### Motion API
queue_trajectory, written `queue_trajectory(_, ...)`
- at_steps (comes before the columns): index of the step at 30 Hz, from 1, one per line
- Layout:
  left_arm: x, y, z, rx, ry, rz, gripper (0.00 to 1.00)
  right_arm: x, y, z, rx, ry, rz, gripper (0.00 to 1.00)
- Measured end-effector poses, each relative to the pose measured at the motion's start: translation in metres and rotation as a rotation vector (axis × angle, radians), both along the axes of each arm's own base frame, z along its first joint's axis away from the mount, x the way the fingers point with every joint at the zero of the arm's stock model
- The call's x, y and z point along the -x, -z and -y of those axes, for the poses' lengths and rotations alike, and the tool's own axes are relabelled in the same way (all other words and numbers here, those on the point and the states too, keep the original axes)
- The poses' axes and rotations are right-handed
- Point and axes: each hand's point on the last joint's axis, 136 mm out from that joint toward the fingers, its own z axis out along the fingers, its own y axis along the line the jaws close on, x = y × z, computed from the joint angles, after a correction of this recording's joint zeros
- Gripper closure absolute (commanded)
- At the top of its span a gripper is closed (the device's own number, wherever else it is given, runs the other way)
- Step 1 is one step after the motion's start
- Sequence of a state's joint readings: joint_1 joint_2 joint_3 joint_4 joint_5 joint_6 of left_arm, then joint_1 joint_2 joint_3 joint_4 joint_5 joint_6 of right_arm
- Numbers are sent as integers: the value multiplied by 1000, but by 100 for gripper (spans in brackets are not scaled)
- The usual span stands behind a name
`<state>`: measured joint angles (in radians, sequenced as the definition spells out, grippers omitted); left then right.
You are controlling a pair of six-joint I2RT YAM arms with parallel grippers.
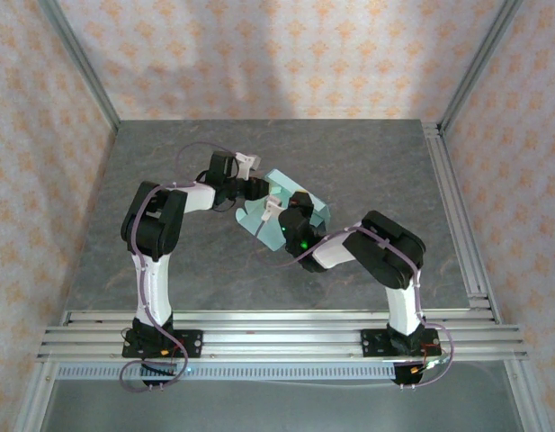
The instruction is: Fold the paper box
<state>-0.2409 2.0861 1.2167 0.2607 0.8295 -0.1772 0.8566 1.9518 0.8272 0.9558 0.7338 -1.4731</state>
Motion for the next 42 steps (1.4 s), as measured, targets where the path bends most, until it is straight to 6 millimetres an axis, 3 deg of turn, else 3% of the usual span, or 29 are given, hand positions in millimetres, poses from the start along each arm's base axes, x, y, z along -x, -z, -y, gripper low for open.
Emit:
queue_trajectory(7, 1, 1, 4, -17, 9, 13, 82, 2, 0, 2, -20, 9, -21, 100)
queue_trajectory(9, 2, 0, 5, -27, 13, 16, 89, 3, 0, 3, -27, 11, -27, 100)
queue_trajectory(17, 7, 1, 9, -77, 39, 36, 88, 12, -1, 9, -83, 18, -102, 100)
queue_trajectory(24, 9, 1, 10, -99, 46, 31, 77, 18, -1, 8, -136, 3, -168, 100)
queue_trajectory(33, 9, 3, 9, -109, 41, 14, 71, 21, -3, 6, -225, -6, -265, 100)
queue_trajectory(38, 8, 2, 8, -115, 37, 17, 58, 18, -4, 9, -280, 3, -336, 100)
queue_trajectory(42, 5, -1, 8, -115, 33, 23, 56, 17, -6, 9, -325, 5, -394, 100)
